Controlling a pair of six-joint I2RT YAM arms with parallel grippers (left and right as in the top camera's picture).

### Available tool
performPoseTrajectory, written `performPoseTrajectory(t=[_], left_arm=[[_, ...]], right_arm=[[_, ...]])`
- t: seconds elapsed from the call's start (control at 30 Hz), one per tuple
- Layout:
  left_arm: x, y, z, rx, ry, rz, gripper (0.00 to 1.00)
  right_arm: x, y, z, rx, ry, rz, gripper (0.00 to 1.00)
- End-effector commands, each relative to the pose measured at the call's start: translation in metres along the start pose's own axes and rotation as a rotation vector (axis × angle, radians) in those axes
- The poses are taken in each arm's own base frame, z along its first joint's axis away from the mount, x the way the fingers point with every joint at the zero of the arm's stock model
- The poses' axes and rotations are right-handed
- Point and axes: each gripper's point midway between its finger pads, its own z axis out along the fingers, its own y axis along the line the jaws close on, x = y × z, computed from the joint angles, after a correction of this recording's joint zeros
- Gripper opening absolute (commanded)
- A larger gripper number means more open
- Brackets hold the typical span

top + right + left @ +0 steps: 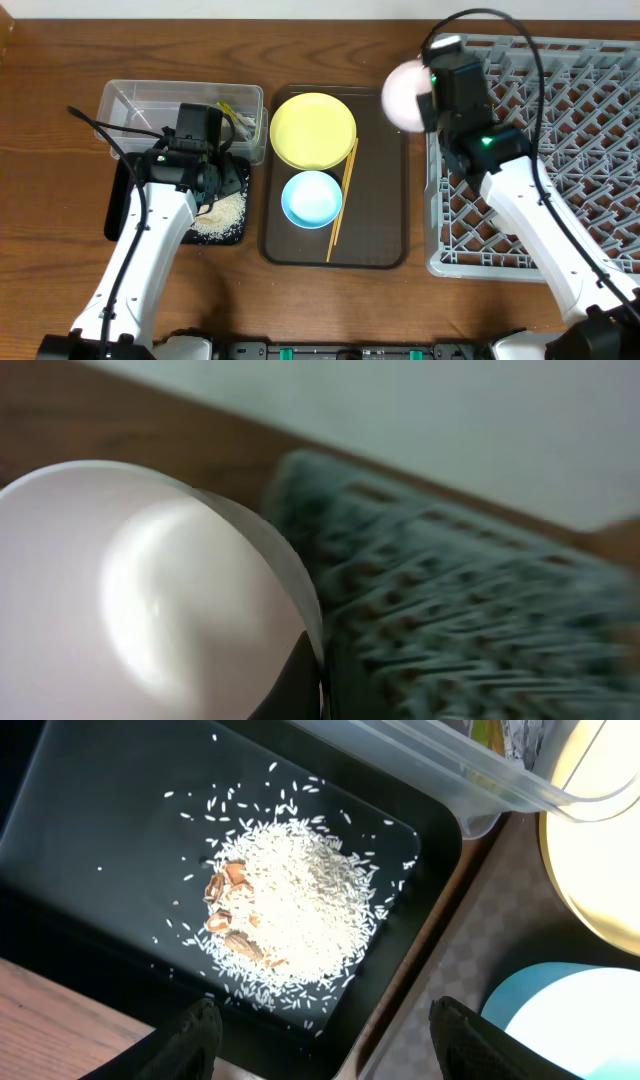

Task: Sort waste into correct bins and load items into the dishwasher rack
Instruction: 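Grasp the pink bowl rim with the right gripper and lift, then carry the pink bowl into the rack's back-left corner and release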

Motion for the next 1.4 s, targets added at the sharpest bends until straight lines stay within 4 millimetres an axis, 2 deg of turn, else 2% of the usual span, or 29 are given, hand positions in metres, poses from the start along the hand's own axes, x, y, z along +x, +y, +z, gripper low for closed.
performPoseTrajectory(t=[0.0, 0.1, 0.17, 0.33, 0.47, 0.63, 0.8, 0.93, 1.17, 1.37], left_arm=[[-0.004, 0.003, -0.003, -0.009, -0.017, -0.018, 0.7], [-0.004, 0.003, -0.003, -0.009, -0.017, -0.018, 0.7], [-0.004, 0.003, -0.003, -0.009, -0.017, -0.018, 0.7], [-0.004, 0.003, -0.003, -0.009, -0.017, -0.018, 0.7], [-0.003, 0.002, -0.003, -0.002, -0.014, -0.018, 0.7], [-0.004, 0.001, -0.003, -0.001, -0.016, -0.018, 0.7], [-0.004, 0.001, -0.003, 0.002, -0.014, -0.018, 0.7], [-0.003, 0.0, -0.003, 0.005, -0.012, -0.018, 0.7], [-0.003, 0.0, -0.003, 0.005, -0.013, -0.018, 0.7], [-0.003, 0.0, -0.003, 0.005, -0.012, -0.018, 0.7]], right_arm=[[-0.006, -0.055, -0.002, 0.271, -0.004, -0.023, 0.01], [-0.018, -0.088, -0.002, 0.42, -0.045, 0.01, 0.01], [-0.026, -0.101, 0.002, 0.456, -0.079, 0.025, 0.01], [-0.03, -0.121, 0.026, 0.502, -0.095, -0.024, 0.01], [-0.019, -0.12, 0.055, 0.504, -0.058, -0.112, 0.01], [0.001, -0.106, 0.092, 0.484, -0.012, -0.176, 0.01], [0.015, -0.094, 0.117, 0.479, 0.006, -0.197, 0.01], [0.021, -0.093, 0.124, 0.493, 0.016, -0.197, 0.01], [0.021, -0.093, 0.125, 0.498, 0.012, -0.192, 0.01], [0.025, -0.112, 0.123, 0.556, 0.03, -0.169, 0.01]])
